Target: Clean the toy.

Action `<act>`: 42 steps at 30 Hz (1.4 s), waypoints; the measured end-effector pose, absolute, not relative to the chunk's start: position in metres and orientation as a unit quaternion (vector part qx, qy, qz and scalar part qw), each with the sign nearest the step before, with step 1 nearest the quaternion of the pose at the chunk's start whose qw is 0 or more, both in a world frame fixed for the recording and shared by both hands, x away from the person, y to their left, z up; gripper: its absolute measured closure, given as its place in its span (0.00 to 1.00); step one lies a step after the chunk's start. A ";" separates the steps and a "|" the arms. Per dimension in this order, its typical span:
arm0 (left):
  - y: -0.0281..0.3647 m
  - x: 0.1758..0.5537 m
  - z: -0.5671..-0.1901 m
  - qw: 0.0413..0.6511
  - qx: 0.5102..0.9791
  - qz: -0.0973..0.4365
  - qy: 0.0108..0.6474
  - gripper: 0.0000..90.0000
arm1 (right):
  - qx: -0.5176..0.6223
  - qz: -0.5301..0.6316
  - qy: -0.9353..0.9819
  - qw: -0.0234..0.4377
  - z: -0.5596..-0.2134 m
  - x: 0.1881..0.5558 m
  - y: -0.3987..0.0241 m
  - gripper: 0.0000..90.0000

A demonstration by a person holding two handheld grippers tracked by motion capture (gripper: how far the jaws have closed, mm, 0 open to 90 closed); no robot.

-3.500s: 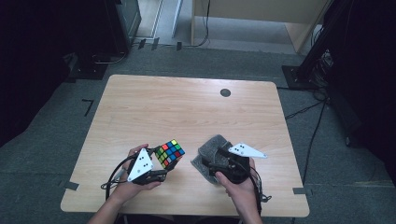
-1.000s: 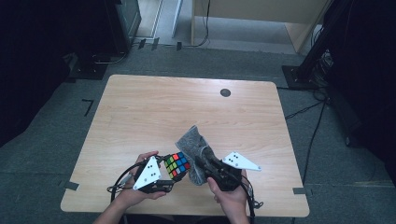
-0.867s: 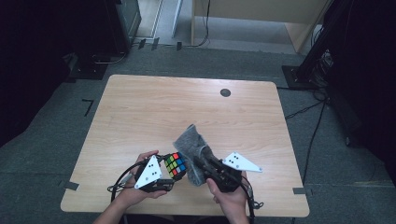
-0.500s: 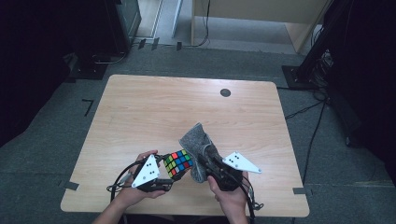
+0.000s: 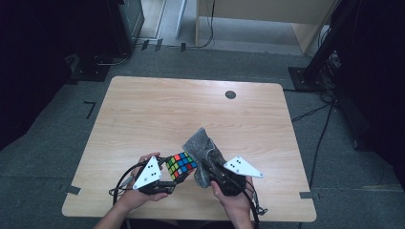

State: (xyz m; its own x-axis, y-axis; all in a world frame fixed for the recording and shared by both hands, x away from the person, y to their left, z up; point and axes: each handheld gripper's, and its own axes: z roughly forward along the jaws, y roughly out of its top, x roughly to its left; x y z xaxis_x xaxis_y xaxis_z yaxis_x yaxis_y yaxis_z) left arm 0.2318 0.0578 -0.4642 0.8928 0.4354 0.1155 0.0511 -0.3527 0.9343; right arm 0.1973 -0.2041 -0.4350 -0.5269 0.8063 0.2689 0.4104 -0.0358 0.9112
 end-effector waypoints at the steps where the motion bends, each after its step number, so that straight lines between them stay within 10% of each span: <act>1: 0.057 0.232 -0.465 0.545 0.806 0.175 0.150 0.38 | 0.441 0.573 0.668 0.174 -0.430 0.195 -0.203 0.84; 42: 0.062 0.230 -0.454 0.580 0.787 0.148 0.148 0.38 | 0.438 0.571 0.671 0.180 -0.425 0.192 -0.205 0.84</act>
State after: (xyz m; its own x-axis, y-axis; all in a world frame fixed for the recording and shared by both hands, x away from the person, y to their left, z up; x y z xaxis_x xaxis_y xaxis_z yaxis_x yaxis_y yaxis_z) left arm 0.2298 0.0622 -0.4537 0.9124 0.4046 0.0614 0.0611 -0.2830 0.9572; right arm 0.1918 -0.2051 -0.4248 -0.5518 0.7928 0.2589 0.3820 -0.0356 0.9235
